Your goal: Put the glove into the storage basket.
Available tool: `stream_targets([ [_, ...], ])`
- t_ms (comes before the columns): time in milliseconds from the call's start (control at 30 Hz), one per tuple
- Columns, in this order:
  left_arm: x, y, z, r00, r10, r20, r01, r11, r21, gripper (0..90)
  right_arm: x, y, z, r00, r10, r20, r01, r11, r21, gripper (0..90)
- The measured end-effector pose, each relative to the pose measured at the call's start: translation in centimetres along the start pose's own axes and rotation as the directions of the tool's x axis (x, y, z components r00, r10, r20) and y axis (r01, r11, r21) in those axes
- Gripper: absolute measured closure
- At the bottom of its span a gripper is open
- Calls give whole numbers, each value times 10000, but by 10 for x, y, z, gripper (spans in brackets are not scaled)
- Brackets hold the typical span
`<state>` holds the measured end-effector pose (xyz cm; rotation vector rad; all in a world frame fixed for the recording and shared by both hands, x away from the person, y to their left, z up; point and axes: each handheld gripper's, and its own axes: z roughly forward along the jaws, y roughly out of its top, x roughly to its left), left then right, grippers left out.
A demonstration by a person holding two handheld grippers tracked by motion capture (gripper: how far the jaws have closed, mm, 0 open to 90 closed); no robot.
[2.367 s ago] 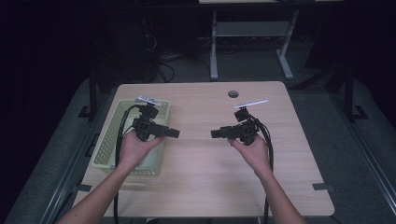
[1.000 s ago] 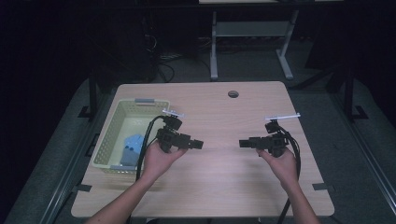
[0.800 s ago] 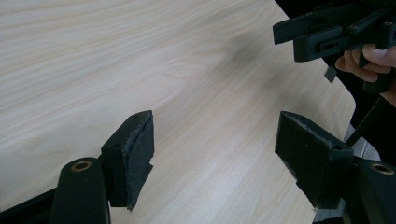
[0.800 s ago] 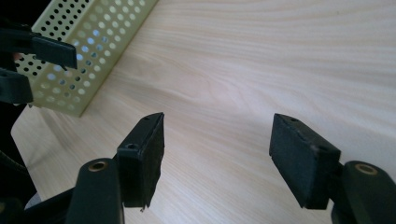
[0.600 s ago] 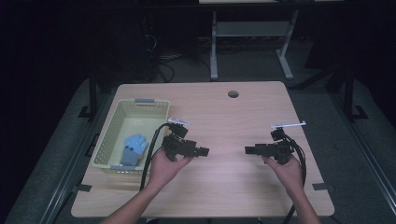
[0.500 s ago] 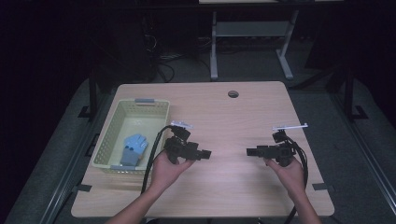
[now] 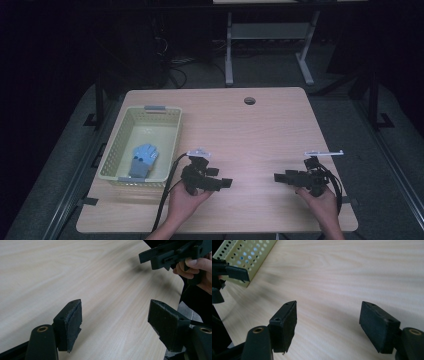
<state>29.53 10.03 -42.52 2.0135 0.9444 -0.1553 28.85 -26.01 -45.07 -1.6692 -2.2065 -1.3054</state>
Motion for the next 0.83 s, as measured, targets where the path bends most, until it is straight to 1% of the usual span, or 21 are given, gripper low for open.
stream_targets([
  [67, -1, -5, 4, 10000, 43, 59, -43, 10000, 63, 273, 2, -6, -2, 9998, -153, 128, 151, 9998, 111, 294],
  [100, -1, -8, 5, 10000, 58, 76, -59, 9999, 114, 273, 2, -6, -2, 9998, -153, 128, 151, 9998, 111, 294],
  [200, -2, -15, 9, 9997, 76, 245, -79, 9999, 124, 272, 3, -13, -5, 9993, -300, 223, 299, 9995, 59, 292],
  [267, -3, -16, 9, 9996, 123, 262, -128, 9998, 162, 272, 3, -15, -6, 9991, -339, 257, 338, 9994, 44, 292],
  [300, -2, -17, 8, 9993, 285, 242, -292, 9992, 280, 273, 3, -17, -6, 9989, -385, 277, 386, 9993, -23, 291],
  [333, -2, -19, 7, 9992, 334, 225, -339, 9991, 254, 273, 4, -21, -8, 9981, -479, 398, 490, 9985, -262, 290],
  [367, -2, -19, 7, 9992, 334, 225, -339, 9991, 254, 273, 4, -21, -8, 9981, -479, 398, 490, 9985, -262, 290],
  [433, -2, -20, 5, 9992, 282, 283, -285, 9996, 85, 273, 3, -24, -10, 9987, -434, 280, 445, 9981, -418, 280],
  [500, -1, -21, 3, 9989, 333, 316, -336, 9994, 79, 272, 4, -27, -12, 9991, -404, 162, 411, 9980, -489, 276],
  [533, 0, -21, 0, 9991, 260, 348, -258, 9997, -43, 265, 4, -29, -15, 9989, -429, 196, 441, 9968, -668, 271],
  [567, 0, -21, 0, 9991, 260, 348, -258, 9997, -43, 265, 4, -30, -16, 9990, -409, 197, 422, 9967, -688, 271],
  [600, 0, -21, -3, 9993, 190, 337, -183, 9996, -216, 264, 5, -30, -17, 9987, -447, 239, 463, 9964, -714, 269],
  [633, 0, -21, -3, 9993, 190, 337, -183, 9996, -216, 264, 5, -30, -17, 9987, -447, 239, 463, 9964, -714, 269],
  [667, -1, -23, -6, 9991, 101, 416, -85, 9993, -369, 262, 5, -31, -17, 9979, -607, 218, 621, 9953, -746, 266],
  [700, -1, -23, -6, 9991, 101, 416, -85, 9993, -369, 258, 5, -31, -17, 9979, -607, 218, 621, 9953, -746, 266],
  [767, -3, -23, -8, 9986, 112, 526, -91, 9992, -396, 256, 7, -30, -15, 9968, -765, 241, 779, 9948, -650, 265],
  [800, -5, -23, -10, 9981, 117, 600, -92, 9991, -404, 246, 9, -30, -13, 9952, -934, 294, 949, 9940, -551, 265],
  [833, -6, -22, -11, 9977, 173, 648, -145, 9989, -445, 246, 9, -30, -13, 9952, -934, 294, 949, 9940, -551, 265],
])
